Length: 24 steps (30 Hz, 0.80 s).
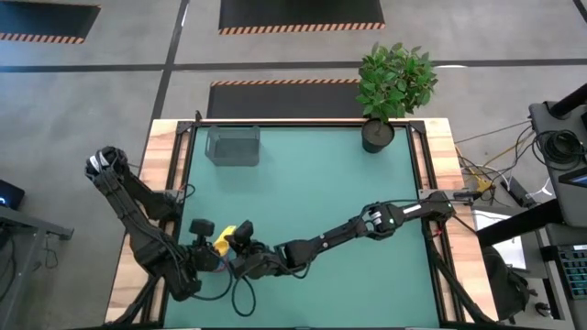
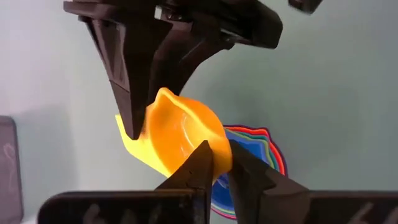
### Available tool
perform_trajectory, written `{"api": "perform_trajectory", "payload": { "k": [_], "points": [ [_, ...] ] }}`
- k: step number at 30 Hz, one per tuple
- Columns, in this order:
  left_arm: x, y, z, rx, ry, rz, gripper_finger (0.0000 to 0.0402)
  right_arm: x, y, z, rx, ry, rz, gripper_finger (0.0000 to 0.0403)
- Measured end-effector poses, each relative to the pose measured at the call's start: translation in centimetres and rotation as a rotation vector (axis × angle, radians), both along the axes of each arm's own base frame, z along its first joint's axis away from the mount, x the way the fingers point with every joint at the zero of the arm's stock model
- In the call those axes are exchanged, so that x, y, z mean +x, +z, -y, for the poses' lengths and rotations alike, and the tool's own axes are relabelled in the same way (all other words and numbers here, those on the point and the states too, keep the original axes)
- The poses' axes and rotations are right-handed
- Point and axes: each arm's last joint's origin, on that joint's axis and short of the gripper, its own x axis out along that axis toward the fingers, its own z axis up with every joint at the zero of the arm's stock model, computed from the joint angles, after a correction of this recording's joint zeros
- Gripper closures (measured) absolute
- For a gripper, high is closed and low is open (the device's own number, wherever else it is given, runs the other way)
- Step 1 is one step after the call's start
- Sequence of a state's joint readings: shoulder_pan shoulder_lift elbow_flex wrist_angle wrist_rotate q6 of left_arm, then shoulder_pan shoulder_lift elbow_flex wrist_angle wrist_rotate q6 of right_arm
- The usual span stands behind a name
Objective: Nest measuring cups in basket
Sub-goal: Stack the yellow measuring cup on top of the blue measuring cup
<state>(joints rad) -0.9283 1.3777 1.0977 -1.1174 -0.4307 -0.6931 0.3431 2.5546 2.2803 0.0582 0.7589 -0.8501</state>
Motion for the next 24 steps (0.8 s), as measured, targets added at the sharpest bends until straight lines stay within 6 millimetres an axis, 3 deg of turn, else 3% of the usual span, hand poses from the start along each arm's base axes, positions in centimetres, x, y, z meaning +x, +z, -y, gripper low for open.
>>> {"api": "perform_trajectory", "payload": {
  "k": [11, 24],
  "points": [
    [-0.8, -0.2, -0.3, 0.047, -0.09, -0.115, 0.0388, -0.5, 0.3, -0.8, -0.085, -0.061, -0.018, 0.0304],
    [-1.3, -0.4, 1.1, 0.0, -0.178, -0.111, 0.0387, -1.4, 1.9, -1.4, -0.265, -0.212, -0.072, 0.0304]
  ]
}}
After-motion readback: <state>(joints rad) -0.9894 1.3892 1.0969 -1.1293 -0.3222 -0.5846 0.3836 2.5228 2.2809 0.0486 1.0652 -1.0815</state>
